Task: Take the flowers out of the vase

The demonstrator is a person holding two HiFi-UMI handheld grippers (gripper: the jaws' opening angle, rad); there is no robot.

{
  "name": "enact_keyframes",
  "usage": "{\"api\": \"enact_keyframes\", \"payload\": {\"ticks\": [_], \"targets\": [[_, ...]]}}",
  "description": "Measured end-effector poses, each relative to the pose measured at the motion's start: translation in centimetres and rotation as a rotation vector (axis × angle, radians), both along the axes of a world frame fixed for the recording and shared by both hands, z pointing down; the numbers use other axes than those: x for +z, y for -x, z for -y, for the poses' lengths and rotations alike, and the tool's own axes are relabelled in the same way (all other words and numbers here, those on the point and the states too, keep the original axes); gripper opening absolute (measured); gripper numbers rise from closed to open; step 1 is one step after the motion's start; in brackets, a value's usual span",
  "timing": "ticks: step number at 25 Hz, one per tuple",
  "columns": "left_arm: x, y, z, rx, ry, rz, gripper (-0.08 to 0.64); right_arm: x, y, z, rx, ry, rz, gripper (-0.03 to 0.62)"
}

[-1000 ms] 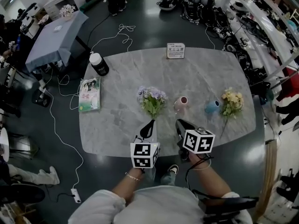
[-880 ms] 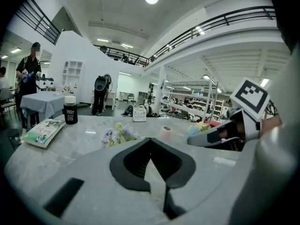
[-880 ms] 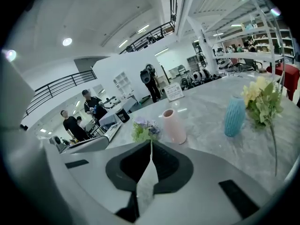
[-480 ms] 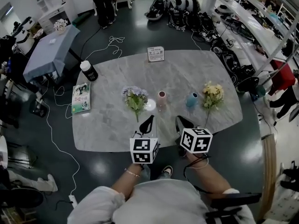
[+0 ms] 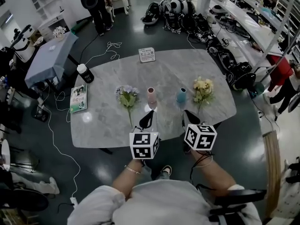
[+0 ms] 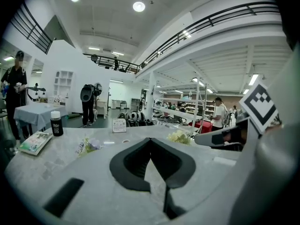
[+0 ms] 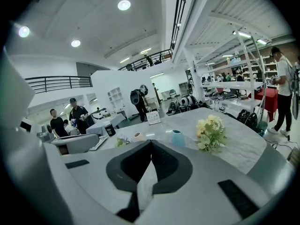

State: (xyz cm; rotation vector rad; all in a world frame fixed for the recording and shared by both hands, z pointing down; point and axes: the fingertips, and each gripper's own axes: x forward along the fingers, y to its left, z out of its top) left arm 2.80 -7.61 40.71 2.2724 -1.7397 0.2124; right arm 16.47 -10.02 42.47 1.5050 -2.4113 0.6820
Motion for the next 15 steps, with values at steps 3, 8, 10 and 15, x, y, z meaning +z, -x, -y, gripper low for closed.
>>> {"api": "enact_keyframes", "payload": {"ticks": [3, 8, 10, 15], "targets": [[-0.8, -0.4, -0.1, 0.016, -0.008, 0.017, 0.009, 0.1, -0.2, -0.5, 0.019, 0.021, 0.014, 0.006], [-1.6, 0.0, -0.2, 0.045, -0.014, 0.017, 0.009, -0.3, 0.8, -1.6, 0.039, 0.019, 0.017, 0.006], [-1.8, 0.2, -0.5, 0.056, -0.018, 0.011, 0.009, -0.5, 1.0, -1.8, 0.059, 0.016, 0.023, 0.006], [-2.1, 1.4, -1.5, 0.057, -0.022, -0.008, 0.009, -1.7, 2.3, -2.2, 0.085, -0.005, 0.056, 0.006]]}}
